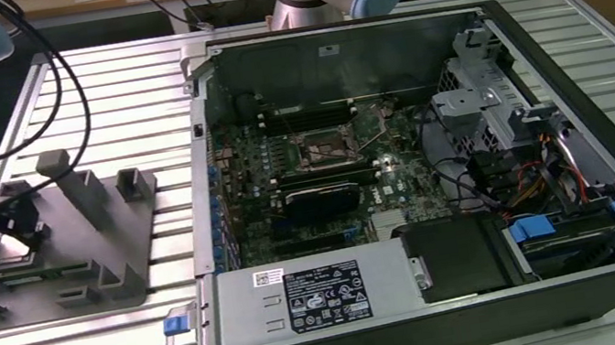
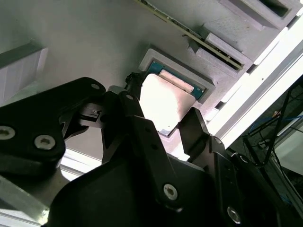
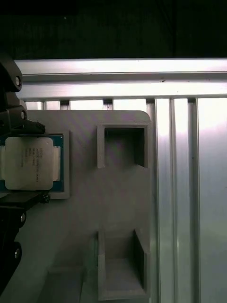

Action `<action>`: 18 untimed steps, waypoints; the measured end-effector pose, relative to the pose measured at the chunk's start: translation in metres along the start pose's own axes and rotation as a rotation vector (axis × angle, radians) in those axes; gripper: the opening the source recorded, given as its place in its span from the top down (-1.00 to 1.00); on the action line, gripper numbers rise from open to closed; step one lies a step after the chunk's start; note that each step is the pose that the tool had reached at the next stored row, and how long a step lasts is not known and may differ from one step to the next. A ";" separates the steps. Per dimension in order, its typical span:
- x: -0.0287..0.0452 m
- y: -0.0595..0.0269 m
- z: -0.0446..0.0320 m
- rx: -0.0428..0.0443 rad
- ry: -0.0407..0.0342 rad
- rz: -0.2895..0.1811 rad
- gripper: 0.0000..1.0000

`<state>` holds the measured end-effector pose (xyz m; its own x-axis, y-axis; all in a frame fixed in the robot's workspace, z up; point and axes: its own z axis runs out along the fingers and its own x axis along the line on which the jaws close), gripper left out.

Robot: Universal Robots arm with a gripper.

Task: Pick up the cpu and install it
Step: 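Pick up the cpu and move it towards the insertion slot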

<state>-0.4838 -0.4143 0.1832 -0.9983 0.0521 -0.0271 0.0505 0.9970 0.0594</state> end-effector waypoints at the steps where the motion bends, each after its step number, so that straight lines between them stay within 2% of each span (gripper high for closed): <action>1: 0.0000 0.0000 0.0003 -0.0010 0.0002 0.000 -0.18; 6: 0.0000 0.0000 0.0010 -0.0088 0.0008 -0.002 -0.18; 12: 0.0000 -0.0001 0.0010 -0.0090 0.0009 -0.003 -0.18; 14: 0.0000 -0.0001 0.0010 -0.0089 0.0010 -0.003 -0.08; 18: 0.0000 -0.0001 0.0010 -0.0090 0.0009 -0.004 -0.08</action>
<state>-0.4838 -0.4143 0.1822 -0.9985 0.0484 -0.0264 0.0465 0.9966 0.0683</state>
